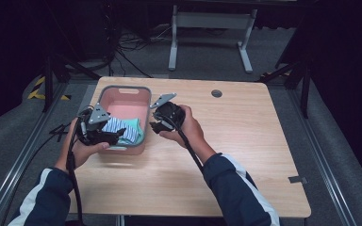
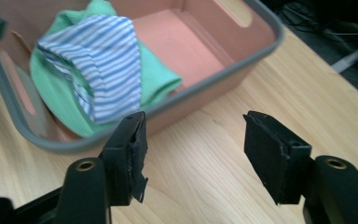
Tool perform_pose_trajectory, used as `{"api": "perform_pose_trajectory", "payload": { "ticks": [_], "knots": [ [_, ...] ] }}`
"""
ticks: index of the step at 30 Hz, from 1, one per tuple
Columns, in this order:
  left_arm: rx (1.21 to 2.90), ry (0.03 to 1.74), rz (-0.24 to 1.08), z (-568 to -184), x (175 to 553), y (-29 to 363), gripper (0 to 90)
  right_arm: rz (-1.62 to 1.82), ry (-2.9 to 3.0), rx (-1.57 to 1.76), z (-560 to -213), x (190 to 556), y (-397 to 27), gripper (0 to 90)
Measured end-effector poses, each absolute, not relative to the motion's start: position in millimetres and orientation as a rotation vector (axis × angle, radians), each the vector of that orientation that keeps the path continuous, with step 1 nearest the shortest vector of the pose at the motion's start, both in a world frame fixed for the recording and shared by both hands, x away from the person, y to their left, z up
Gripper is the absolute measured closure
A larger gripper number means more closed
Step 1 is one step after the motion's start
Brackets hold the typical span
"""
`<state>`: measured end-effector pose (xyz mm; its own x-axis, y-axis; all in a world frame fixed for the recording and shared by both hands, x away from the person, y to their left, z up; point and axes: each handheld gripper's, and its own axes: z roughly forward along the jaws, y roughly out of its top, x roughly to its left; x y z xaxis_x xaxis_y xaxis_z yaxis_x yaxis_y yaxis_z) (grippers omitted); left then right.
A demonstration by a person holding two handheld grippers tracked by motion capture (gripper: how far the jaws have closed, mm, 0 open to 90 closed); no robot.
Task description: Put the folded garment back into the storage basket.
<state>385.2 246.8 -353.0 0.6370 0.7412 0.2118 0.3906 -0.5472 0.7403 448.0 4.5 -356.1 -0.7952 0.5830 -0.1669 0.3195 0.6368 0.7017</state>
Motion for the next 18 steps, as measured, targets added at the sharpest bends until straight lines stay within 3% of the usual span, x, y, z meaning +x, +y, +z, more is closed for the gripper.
{"api": "perform_pose_trajectory", "payload": {
  "ticks": [18],
  "knots": [
    [2.225,0.701,0.612,-357.1,351.0,194.1,22.1,0.868,2.442,0.683,-360.8,415.9,-77.1,28.3]
  ]
}}
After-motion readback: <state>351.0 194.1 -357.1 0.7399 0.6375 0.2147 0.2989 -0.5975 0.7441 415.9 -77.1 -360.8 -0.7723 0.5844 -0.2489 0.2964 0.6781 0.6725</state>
